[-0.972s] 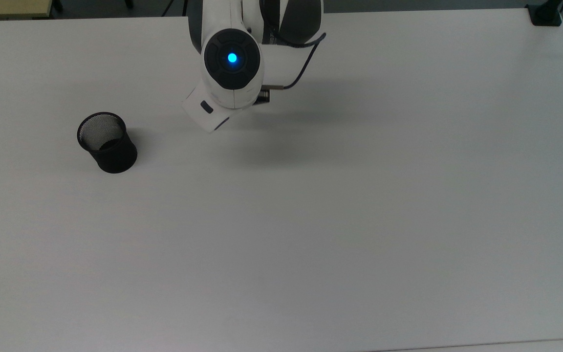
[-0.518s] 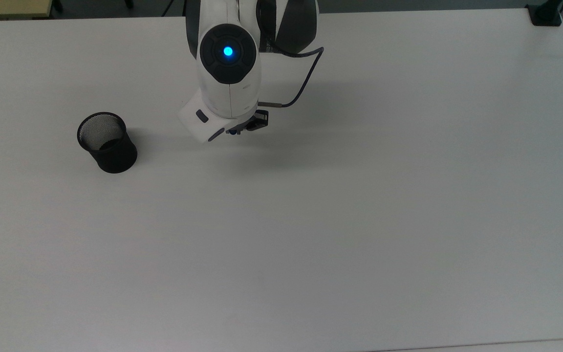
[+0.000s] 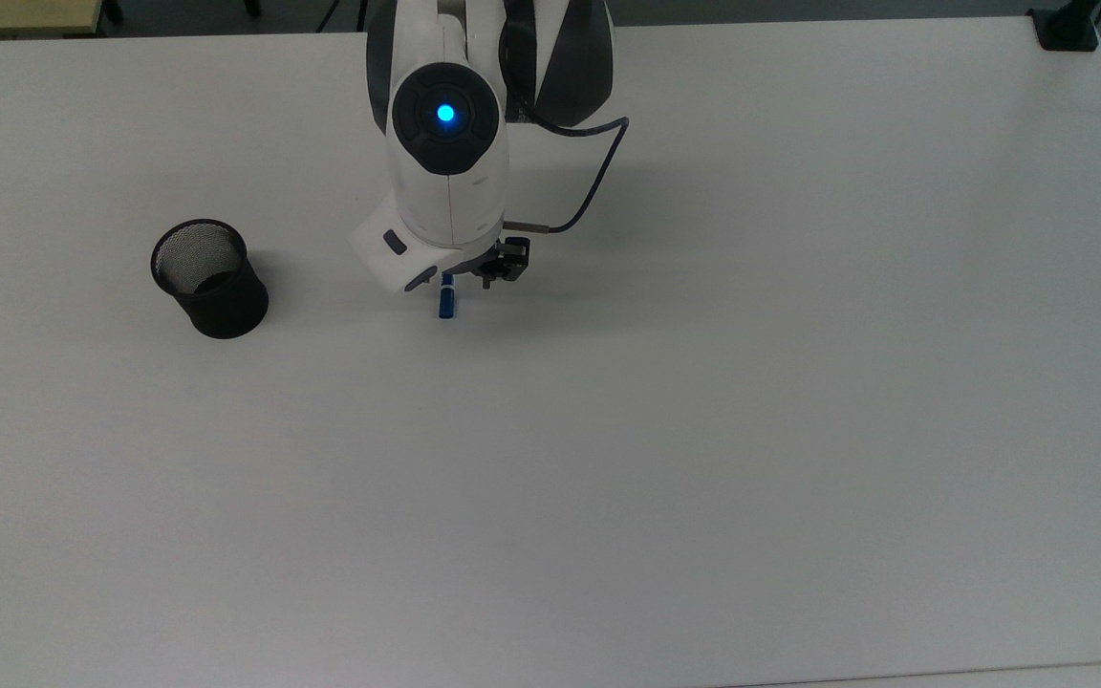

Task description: Remove the marker

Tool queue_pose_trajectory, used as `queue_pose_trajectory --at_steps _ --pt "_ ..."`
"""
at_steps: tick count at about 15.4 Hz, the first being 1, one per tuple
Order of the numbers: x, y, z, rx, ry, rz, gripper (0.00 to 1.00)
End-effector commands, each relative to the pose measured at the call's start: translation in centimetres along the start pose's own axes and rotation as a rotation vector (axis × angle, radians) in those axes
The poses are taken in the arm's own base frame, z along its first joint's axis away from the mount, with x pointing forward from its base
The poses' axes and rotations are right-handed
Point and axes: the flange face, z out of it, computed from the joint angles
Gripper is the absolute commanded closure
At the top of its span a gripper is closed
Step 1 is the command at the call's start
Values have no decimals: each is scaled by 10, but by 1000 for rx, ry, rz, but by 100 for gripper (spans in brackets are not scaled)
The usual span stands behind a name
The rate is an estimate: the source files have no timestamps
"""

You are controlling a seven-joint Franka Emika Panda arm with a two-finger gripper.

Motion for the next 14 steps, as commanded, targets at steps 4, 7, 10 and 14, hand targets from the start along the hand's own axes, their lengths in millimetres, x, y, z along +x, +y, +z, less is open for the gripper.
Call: queue_pose_trajectory --at_steps 4,7,10,14 --pt "-21 16 -70 25 104 53 0" --pt "-43 30 -119 39 159 94 0" --pt "-74 40 -168 49 206 106 0" --pt "-131 62 -222 53 198 133 0"
